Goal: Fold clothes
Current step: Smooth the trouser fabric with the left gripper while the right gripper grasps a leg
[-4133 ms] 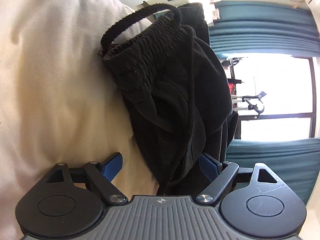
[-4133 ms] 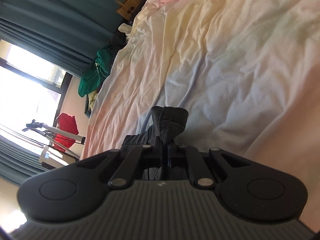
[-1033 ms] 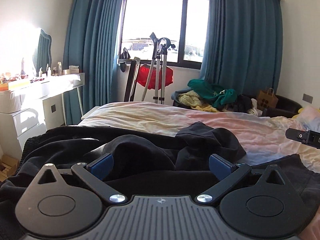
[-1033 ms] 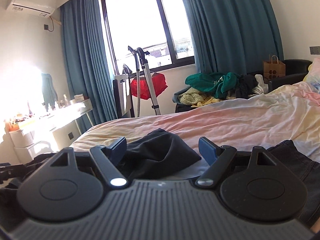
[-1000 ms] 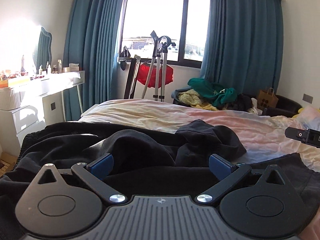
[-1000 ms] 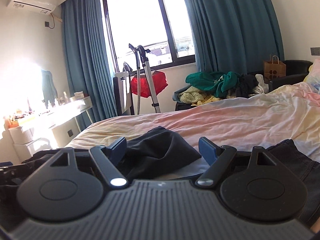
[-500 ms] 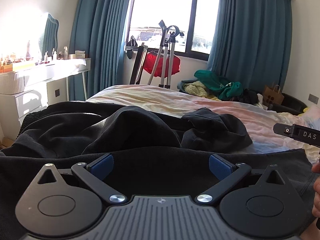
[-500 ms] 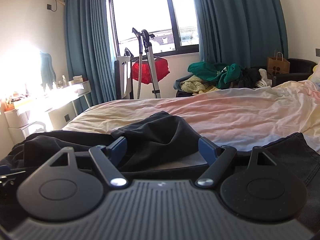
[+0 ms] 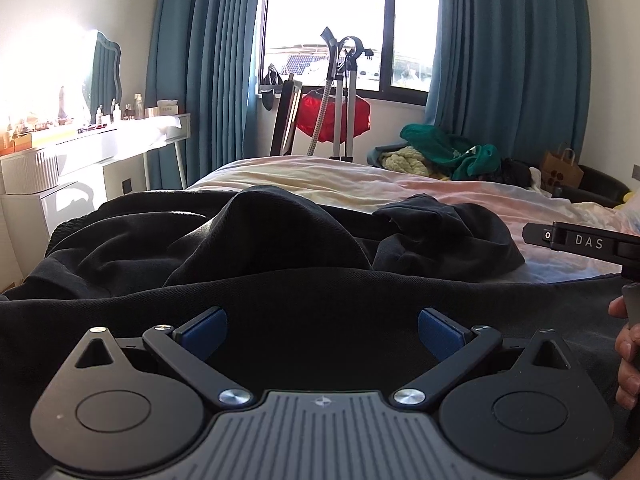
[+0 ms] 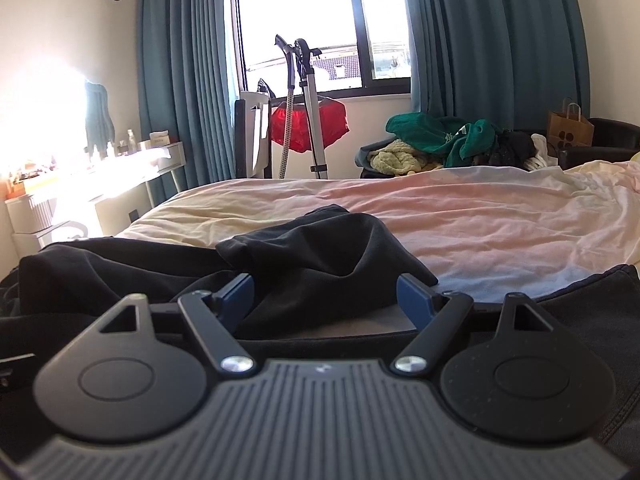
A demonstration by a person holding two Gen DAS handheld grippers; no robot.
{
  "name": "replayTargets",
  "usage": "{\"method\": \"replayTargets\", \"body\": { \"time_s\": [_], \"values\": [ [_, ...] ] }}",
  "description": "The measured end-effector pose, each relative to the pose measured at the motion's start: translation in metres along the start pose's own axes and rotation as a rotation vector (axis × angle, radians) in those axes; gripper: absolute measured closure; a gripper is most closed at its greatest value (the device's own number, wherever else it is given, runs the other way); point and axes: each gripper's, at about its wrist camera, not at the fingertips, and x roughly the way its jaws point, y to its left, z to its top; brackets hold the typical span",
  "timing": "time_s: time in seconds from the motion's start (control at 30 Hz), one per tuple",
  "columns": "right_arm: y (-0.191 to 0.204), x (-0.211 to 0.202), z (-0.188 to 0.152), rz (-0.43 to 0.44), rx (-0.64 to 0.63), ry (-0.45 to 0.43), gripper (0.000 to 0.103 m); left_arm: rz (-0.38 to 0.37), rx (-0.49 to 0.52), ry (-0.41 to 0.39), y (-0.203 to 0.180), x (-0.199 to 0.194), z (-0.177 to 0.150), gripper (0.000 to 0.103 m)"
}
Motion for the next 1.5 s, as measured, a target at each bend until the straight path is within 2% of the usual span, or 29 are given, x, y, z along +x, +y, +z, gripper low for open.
{"method": "replayTargets", "body": {
  "time_s": [0.13,0.27,0.4,0.53,0.67,0.73,0.87,0.93,1.03,1.13,1.33,1.4,1.43,1.47,1.5],
  "values": [
    [-0.009,0.007,0.008,0.024,0.046,0.008,0.022,0.028,-0.013,0.02,0.002,0.006,-0.003,0.0],
    [-0.034,0.015,0.021,0.036,0.169,0.015,0.022,0.055,-0.037,0.026,0.005,0.008,-0.003,0.0],
    [-0.062,0.028,0.03,0.038,0.315,0.035,0.022,0.024,-0.091,0.059,0.004,0.016,0.0,0.0],
    [-0.076,0.051,0.034,0.05,0.396,0.06,0.022,0.022,-0.006,0.067,-0.01,0.03,0.0,0.0],
    [-0.086,0.089,0.034,-0.044,0.418,0.136,0.021,-0.002,0.024,0.087,-0.011,0.044,-0.004,0.0],
    [-0.097,0.108,0.028,-0.05,0.507,0.181,0.021,-0.021,-0.008,0.105,-0.006,0.051,-0.008,0.0],
    [-0.089,0.134,0.043,-0.121,0.462,0.151,0.021,-0.043,-0.078,0.143,0.005,0.061,-0.008,0.0],
    [-0.066,0.15,0.062,-0.099,0.359,0.144,0.021,-0.055,-0.112,0.16,0.01,0.065,-0.007,0.0],
    [-0.023,0.173,0.084,-0.001,0.222,0.141,0.021,-0.077,-0.166,0.178,0.019,0.07,-0.006,0.0],
    [0.023,0.2,0.093,0.084,0.103,0.193,0.023,-0.091,-0.199,0.191,0.024,0.072,-0.005,0.0],
    [0.079,0.24,0.062,0.018,-0.049,0.332,0.024,-0.103,-0.224,0.187,0.03,0.071,-0.005,0.0],
    [0.09,0.24,0.051,-0.006,-0.149,0.351,0.031,-0.107,-0.234,0.183,0.031,0.07,-0.005,0.0],
    [0.094,0.237,0.048,-0.015,-0.193,0.348,0.043,-0.109,-0.239,0.181,0.032,0.07,-0.005,0.0],
    [0.094,0.233,0.051,-0.035,-0.211,0.342,0.07,-0.115,-0.25,0.177,0.033,0.07,-0.005,0.0],
    [0.093,0.229,0.054,-0.057,-0.224,0.336,0.088,-0.12,-0.262,0.173,0.035,0.069,-0.005,0.0]
  ]
}}
